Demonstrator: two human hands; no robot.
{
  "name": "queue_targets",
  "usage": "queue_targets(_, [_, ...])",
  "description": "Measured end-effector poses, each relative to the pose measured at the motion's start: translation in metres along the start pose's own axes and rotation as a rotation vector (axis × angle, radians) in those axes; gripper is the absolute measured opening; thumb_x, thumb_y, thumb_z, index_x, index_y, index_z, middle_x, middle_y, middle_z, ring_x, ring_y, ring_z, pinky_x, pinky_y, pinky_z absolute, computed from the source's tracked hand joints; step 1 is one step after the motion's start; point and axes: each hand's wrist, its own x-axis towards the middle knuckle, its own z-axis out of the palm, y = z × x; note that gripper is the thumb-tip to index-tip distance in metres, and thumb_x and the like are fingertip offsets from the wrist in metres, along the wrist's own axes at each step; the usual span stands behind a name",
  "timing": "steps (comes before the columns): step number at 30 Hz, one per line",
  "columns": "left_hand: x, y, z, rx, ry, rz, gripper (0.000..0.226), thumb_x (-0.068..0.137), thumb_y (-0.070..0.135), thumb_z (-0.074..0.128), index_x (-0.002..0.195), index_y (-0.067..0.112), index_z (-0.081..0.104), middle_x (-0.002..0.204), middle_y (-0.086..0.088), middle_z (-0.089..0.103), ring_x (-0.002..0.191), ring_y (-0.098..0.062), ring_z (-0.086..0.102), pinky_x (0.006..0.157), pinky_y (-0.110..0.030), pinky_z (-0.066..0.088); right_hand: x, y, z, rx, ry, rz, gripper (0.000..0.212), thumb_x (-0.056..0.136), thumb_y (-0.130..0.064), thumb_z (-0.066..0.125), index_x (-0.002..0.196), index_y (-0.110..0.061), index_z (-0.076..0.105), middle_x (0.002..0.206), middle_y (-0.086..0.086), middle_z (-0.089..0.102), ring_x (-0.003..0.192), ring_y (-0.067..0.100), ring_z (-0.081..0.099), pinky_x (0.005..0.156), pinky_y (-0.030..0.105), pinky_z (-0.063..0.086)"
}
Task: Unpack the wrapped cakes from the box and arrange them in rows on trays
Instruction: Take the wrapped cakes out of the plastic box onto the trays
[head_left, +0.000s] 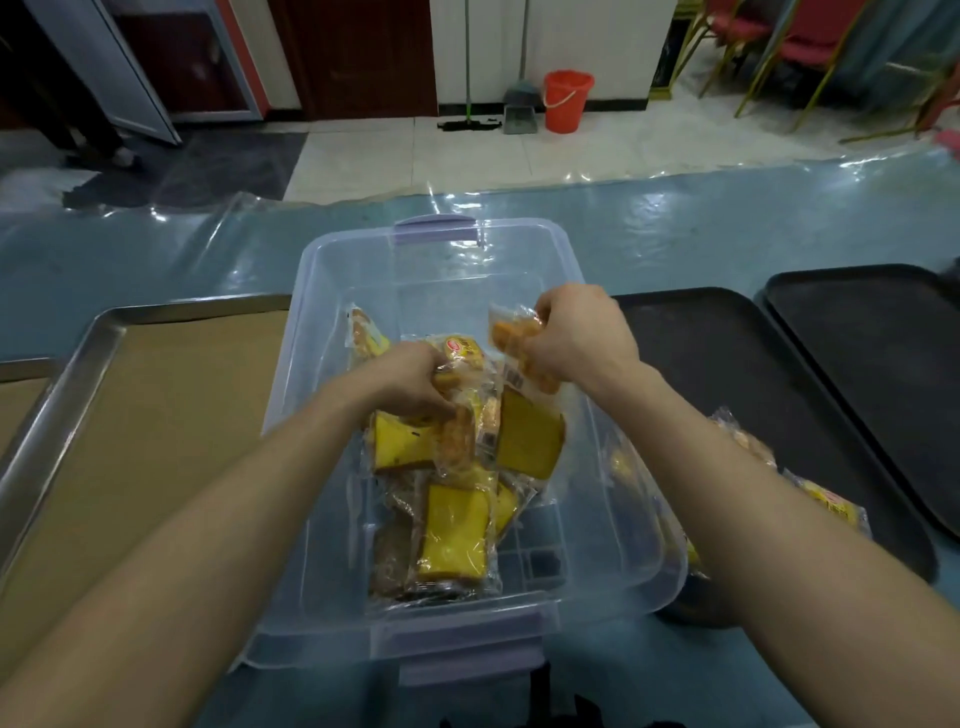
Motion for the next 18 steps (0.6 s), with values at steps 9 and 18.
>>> queue_targets(9, [0.051, 0.032, 0.039, -0.038, -0.127, 0.057, 0.036, 0.088, 0.044, 0.085, 0.088, 0.01, 0.073, 0.088, -0.007, 0.072, 0.081, -0.025, 0.067, 0.067, -0.041, 0.055, 0.01, 0.014, -0.018, 0.182, 0.249, 0.012, 0.02, 0.087, -0.033, 0.073, 0.075, -0.019, 0.066, 0.068, -0.001, 0.067, 0.062, 0.019, 0.065, 0.061, 0.044, 0.062])
queue_targets(18, [0.065, 0.036, 0.062, -0.033, -0.313, 0.131, 0.053, 0.089, 0.038, 0.088, 0.132, 0.013, 0.068, 0.128, -0.004, 0.071, 0.112, -0.027, 0.067, 0.1, -0.043, 0.057, 0.009, 0.032, -0.025, 0.297, 0.225, 0.018, 0.022, 0.09, -0.04, 0.074, 0.083, -0.02, 0.069, 0.075, -0.004, 0.067, 0.068, 0.011, 0.064, 0.061, 0.033, 0.056])
